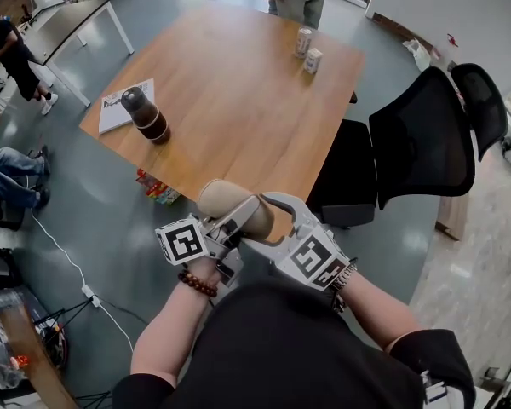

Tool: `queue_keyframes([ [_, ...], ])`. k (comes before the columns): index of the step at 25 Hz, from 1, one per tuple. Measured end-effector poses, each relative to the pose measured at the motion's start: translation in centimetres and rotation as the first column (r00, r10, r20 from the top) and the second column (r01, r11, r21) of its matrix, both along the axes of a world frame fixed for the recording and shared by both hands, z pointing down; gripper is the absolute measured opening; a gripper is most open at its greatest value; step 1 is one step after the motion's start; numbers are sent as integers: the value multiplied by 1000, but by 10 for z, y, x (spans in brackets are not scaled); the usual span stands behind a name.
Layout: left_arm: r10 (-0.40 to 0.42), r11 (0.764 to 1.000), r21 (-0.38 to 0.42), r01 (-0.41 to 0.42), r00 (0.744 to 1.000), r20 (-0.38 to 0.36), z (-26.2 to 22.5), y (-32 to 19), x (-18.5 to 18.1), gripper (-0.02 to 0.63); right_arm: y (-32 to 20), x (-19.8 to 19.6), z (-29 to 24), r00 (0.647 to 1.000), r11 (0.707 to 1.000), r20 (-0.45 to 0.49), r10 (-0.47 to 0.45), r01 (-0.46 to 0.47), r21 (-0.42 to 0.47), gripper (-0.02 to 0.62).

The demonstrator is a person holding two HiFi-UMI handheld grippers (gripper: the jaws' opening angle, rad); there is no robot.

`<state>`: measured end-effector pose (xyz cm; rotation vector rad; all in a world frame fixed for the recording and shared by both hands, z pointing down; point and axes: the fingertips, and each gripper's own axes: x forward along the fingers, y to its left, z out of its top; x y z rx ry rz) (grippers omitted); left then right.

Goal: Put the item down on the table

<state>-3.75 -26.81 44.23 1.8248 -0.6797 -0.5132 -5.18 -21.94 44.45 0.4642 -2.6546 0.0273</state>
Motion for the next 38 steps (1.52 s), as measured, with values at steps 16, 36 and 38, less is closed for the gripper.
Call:
queue_keyframes([
  [16,-20,999,-33,23,998,66,17,-81,50,366,-84,47,10,997,999,72,-24,27,-46,310],
  [36,-132,989,-34,145,960,247,40,-101,26,397,-216,112,72,992,992,9,126,-126,-27,302],
  [38,-144,986,-37,160,952,269,43,-98,21,389,-234,118,87,989,988,-18,150,-150,-25,302],
])
